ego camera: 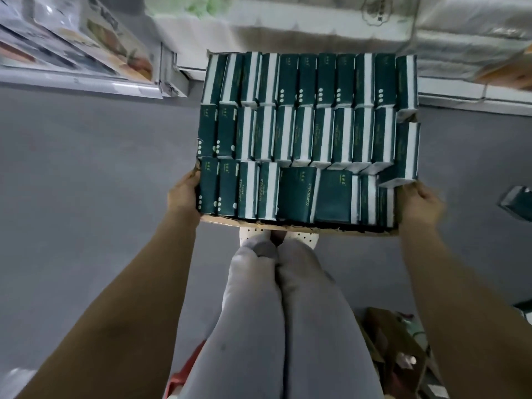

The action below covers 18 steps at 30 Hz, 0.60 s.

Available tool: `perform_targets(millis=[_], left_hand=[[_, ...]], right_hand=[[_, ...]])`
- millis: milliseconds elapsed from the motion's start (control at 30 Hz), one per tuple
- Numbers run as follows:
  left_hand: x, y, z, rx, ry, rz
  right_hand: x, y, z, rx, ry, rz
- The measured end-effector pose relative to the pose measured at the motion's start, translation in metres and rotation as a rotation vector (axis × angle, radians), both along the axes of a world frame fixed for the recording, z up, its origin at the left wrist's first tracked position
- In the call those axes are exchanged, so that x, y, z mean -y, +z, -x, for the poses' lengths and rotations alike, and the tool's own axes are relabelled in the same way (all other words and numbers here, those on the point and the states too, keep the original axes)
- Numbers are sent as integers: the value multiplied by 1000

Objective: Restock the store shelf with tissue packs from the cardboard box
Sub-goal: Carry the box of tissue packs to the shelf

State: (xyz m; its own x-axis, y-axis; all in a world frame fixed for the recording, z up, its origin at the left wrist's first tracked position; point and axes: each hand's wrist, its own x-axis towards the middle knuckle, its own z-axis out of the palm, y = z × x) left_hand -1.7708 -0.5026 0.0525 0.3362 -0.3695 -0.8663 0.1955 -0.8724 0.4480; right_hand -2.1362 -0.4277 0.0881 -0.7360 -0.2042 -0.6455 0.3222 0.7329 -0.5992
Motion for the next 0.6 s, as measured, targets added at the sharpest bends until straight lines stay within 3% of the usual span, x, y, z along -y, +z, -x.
perform_targets(millis=[300, 500, 600], left_hand=[[38, -88, 7, -2, -21, 34], [29, -126, 3, -55, -16, 46], [17, -141, 9, 11, -18, 2]], right_hand=[[13, -93, 8, 20, 8, 44], [10, -126, 6, -31, 1, 35], [9, -135, 4, -21, 50, -16]])
